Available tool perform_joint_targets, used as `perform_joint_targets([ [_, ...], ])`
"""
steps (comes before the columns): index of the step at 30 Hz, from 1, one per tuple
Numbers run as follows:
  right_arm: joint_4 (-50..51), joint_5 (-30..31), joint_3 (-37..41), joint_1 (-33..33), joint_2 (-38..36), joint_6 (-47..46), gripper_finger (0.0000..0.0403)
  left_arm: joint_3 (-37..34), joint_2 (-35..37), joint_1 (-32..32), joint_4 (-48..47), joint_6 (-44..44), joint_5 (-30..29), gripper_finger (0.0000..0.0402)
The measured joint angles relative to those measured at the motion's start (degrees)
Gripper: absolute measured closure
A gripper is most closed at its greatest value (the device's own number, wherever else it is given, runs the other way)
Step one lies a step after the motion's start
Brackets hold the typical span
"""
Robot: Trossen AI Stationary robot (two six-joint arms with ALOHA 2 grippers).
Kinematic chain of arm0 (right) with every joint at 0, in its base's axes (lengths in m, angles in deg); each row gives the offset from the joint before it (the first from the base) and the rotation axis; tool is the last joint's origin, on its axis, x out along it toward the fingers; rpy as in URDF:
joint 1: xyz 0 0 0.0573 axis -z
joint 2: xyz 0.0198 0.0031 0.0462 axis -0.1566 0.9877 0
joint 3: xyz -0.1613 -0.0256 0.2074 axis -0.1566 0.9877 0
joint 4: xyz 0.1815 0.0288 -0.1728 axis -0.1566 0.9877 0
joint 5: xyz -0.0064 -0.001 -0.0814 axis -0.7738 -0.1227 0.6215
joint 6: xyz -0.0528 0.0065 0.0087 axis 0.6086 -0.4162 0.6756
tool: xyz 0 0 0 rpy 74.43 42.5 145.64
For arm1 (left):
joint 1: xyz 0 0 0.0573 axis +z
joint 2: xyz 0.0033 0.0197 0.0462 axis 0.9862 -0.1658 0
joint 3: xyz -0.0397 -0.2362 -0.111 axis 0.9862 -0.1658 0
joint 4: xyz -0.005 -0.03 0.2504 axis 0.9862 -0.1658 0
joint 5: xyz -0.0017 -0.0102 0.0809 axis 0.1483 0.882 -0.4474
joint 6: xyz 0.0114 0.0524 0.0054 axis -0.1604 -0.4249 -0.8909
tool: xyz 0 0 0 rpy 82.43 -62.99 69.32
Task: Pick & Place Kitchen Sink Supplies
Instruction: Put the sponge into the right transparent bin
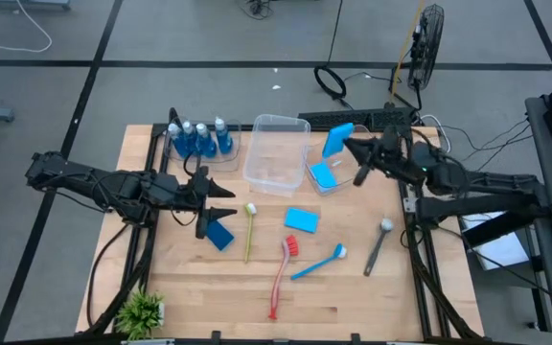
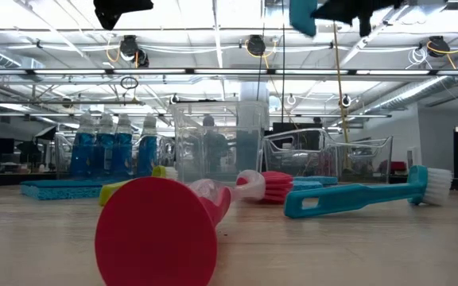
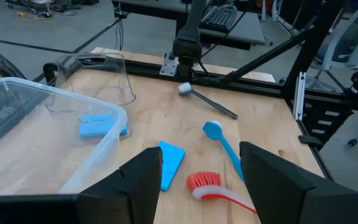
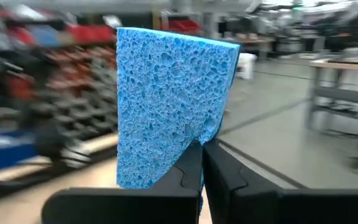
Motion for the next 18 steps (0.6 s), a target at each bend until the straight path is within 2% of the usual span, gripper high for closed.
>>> perform_joint_targets([
  [11,7.91,0.21,-0.02,12.09,7.78,3.59,0.0403,-0.02,-0.01,0.0,-0.44,-0.46,-0.02,0.0185],
  [18,16.09,-4.97,-0.02,18.01,10.64,2.27,0.0403,-0.02,-0.02,0.0,-0.79,-0.46,-0.04,0.0185],
])
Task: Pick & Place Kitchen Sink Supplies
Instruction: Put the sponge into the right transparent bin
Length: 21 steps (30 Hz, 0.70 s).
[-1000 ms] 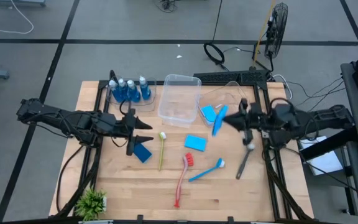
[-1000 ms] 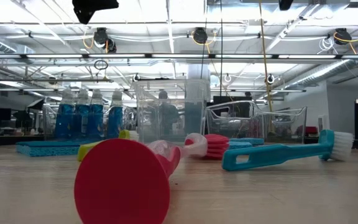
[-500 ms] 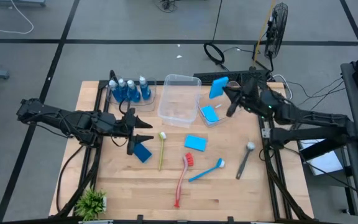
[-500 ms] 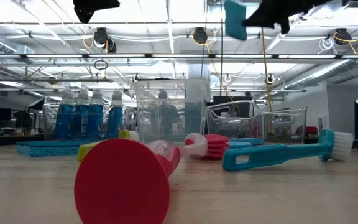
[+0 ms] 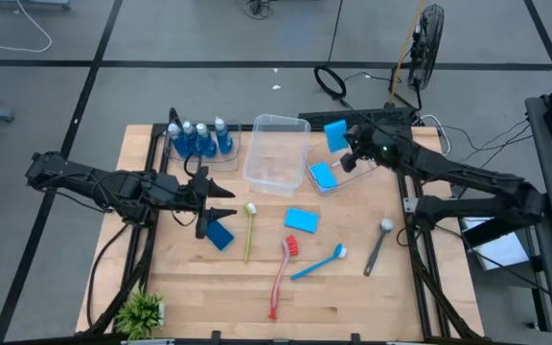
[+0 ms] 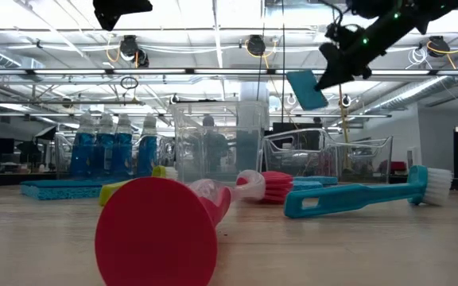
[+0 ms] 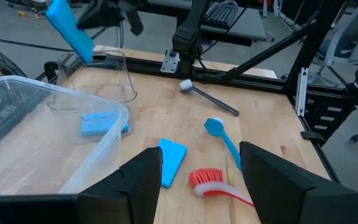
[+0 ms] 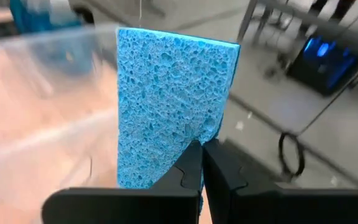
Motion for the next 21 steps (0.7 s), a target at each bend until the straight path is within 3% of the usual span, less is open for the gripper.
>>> perform_joint_targets([
  [11,11.31,-13.57,0.0,7.98,5.6,-5.57,0.0403,0.0,0.0,0.04,0.02,-0.02,0.0,0.0185],
  [21,11.91,-18.24,0.0,11.58,13.59,-5.06,0.0403,0.01,0.0,0.04,0.02,-0.02,0.0,0.0185],
])
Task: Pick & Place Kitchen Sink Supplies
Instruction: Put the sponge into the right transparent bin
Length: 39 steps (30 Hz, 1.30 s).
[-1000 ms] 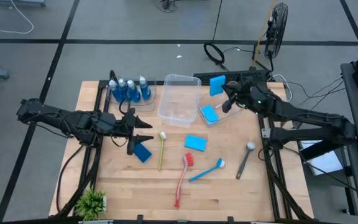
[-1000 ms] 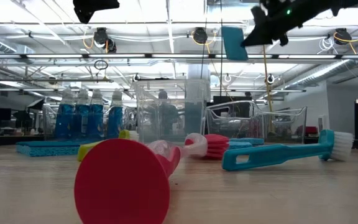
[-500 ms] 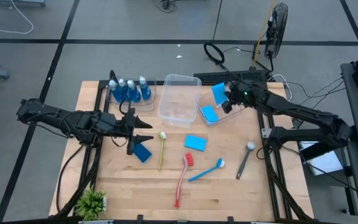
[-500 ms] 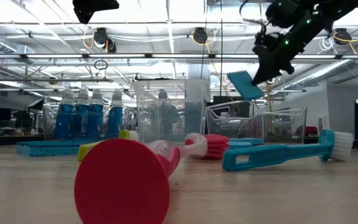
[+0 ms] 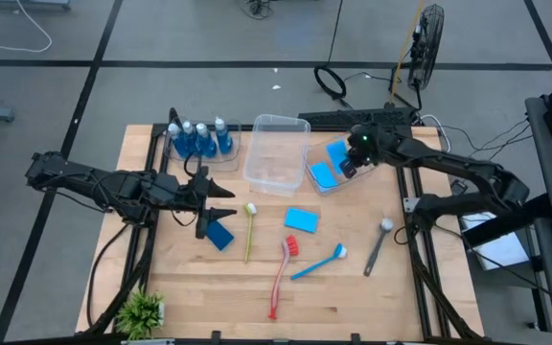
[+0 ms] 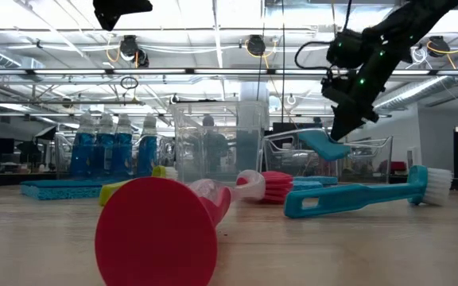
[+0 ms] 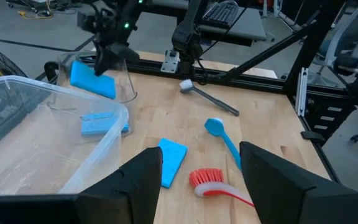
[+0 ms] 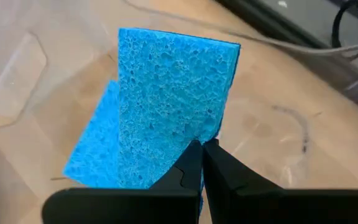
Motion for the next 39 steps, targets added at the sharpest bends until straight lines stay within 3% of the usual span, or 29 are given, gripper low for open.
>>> perform_joint_targets([
  [15,-0.5,-3.56,0.0,1.8,7.47,-0.02,0.0403,-0.01,0.0,0.0,0.0,-0.44,0.0,0.0185],
  [21,-1.24,-6.39,0.0,1.8,7.82,-0.3,0.0403,-0.01,0.0,0.0,0.02,-0.46,0.0,0.0185],
  [39,-0.54,-6.51,0.0,1.78,7.82,-1.79,0.0401,-0.01,0.0,0.0,0.0,-1.09,0.0,0.0185],
])
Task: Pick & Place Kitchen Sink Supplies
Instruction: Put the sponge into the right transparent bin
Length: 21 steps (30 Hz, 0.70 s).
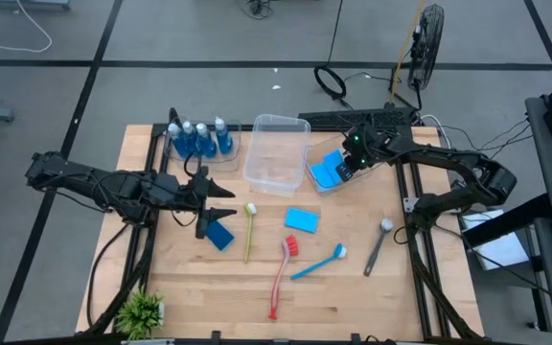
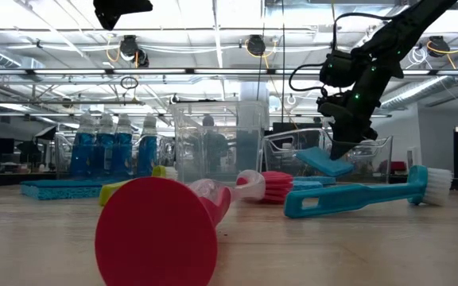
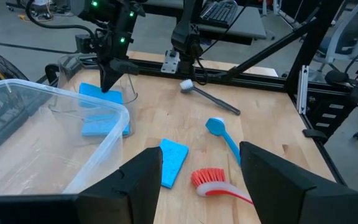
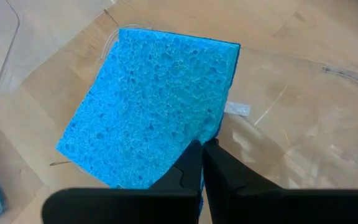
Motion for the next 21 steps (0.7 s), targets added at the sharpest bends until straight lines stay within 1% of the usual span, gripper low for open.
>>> perform_joint_targets([
  [4,0.17,0.0,0.0,0.0,0.0,0.0,0.0384,0.02,0.0,0.0,0.0,-0.06,0.0,0.0185],
  [14,0.17,0.06,0.02,0.0,-0.22,0.0,0.0317,0.0,0.0,0.0,0.0,-0.08,0.0,0.0185],
  [19,0.19,-0.17,0.02,-0.02,-2.91,0.0,0.0297,0.0,0.0,0.0,0.0,-0.12,0.0,0.0185],
  [21,-0.27,-1.93,0.02,-0.02,-4.98,-0.02,0.0293,0.02,0.0,0.0,0.02,-0.15,0.0,0.0185],
])
